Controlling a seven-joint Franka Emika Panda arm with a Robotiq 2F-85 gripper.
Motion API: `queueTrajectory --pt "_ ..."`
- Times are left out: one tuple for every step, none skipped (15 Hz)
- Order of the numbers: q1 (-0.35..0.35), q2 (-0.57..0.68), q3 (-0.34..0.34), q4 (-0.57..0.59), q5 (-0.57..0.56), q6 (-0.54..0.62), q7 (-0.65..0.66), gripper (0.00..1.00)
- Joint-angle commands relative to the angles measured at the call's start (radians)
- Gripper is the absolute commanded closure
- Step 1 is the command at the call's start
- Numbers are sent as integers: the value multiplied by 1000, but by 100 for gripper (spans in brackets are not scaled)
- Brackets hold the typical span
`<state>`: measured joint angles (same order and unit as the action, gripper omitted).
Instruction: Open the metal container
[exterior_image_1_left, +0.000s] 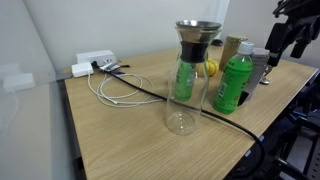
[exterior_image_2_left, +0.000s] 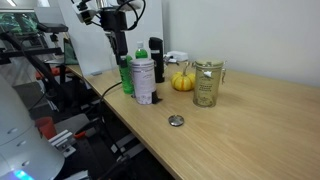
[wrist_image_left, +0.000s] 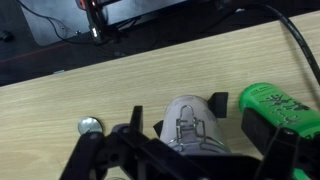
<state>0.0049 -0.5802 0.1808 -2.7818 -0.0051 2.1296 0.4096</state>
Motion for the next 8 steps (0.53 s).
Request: queueTrajectory --pt "2 57 5 20 -5 20 3 0" --pt "1 69 6 28 -10 24 4 0" --pt "-1 76 7 38 -16 24 6 0" --pt "-1 82 6 46 -19 21 5 0" --pt "-2 87 5 54 -23 18 4 0" --pt "-1 91 4 61 -23 15 3 0" --pt "-1 95 4 67 -27 12 3 0" --pt "-2 98 4 73 -30 5 2 0"
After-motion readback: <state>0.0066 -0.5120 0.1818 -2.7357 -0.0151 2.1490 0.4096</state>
